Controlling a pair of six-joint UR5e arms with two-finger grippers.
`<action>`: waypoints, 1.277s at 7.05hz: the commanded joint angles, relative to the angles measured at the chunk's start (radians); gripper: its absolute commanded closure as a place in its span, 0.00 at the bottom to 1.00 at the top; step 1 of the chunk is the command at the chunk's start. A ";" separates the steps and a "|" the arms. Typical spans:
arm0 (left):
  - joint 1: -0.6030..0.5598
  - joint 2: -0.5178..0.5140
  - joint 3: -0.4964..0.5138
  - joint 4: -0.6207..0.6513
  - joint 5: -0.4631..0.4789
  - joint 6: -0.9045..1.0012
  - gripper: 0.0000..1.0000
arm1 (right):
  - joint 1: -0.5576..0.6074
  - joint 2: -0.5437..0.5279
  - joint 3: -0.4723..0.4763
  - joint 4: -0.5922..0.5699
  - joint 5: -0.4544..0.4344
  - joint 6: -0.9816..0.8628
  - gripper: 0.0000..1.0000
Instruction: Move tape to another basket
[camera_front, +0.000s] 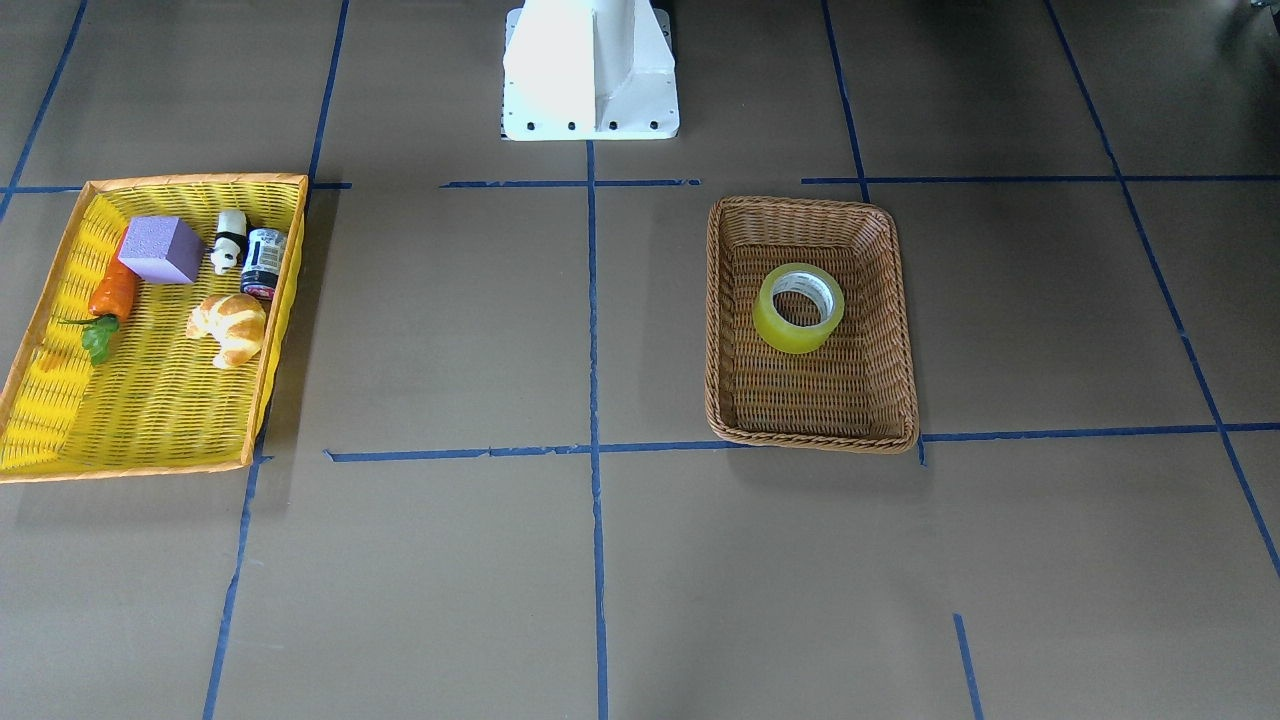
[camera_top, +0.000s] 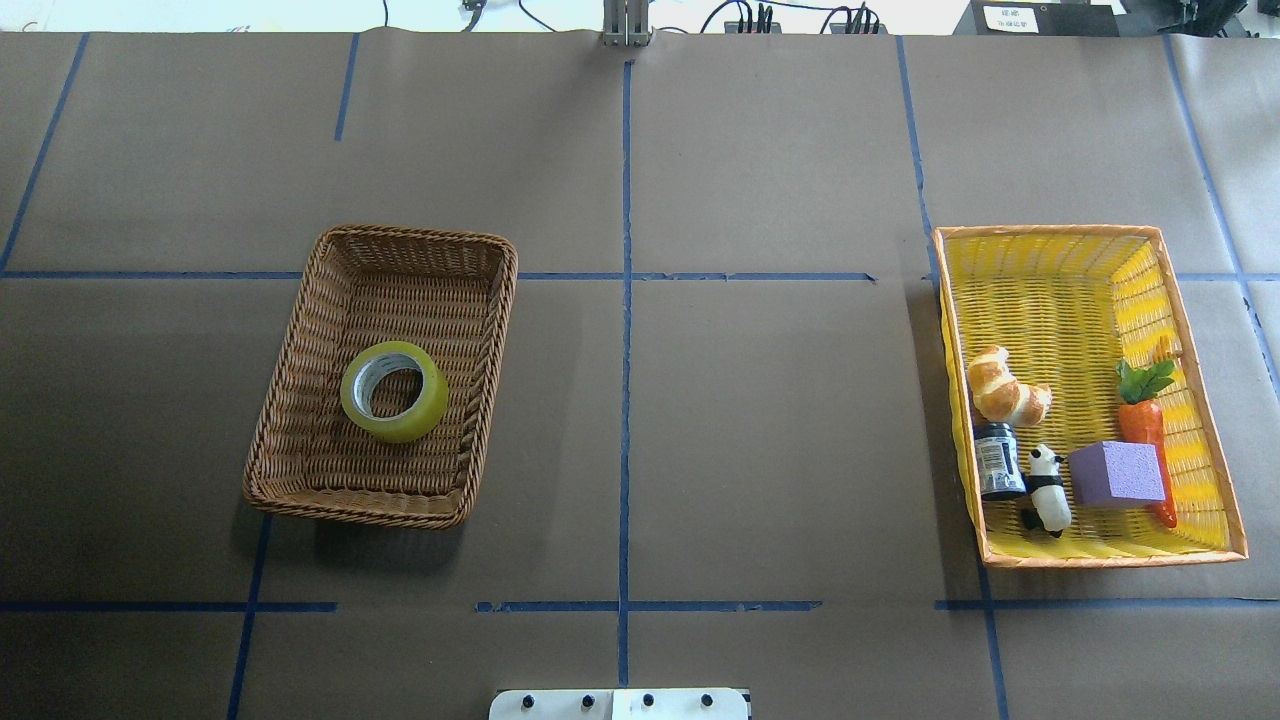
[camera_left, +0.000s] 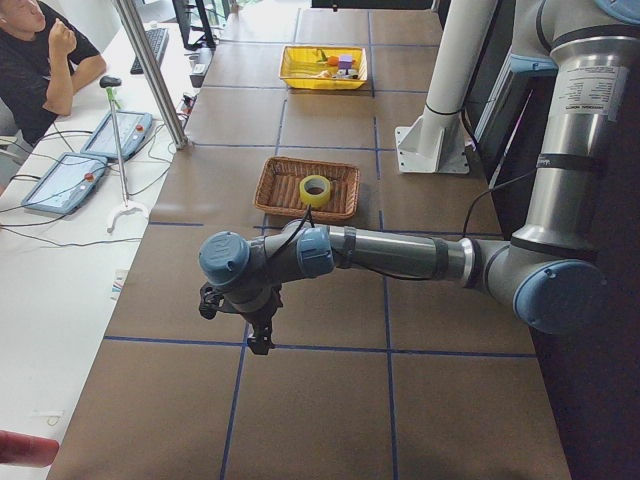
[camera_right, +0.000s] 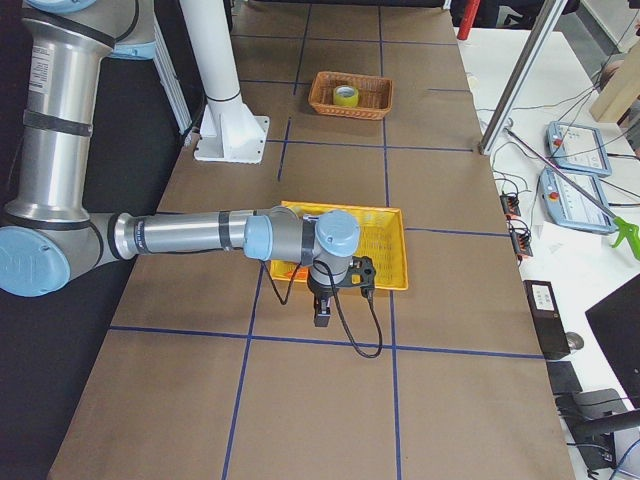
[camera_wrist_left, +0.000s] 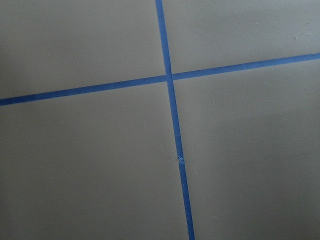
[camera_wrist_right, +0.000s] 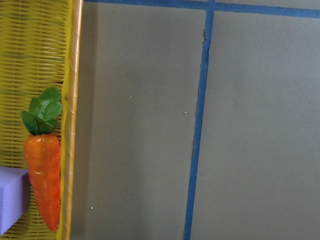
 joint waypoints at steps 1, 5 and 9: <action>0.000 0.001 -0.002 -0.008 0.007 -0.008 0.00 | 0.001 0.005 0.008 0.003 0.012 0.001 0.00; 0.003 0.017 -0.008 -0.013 0.007 -0.005 0.00 | 0.025 -0.007 0.067 0.003 -0.001 -0.007 0.00; 0.000 0.024 -0.002 -0.071 0.034 -0.005 0.00 | 0.024 0.002 0.053 0.003 -0.018 -0.007 0.00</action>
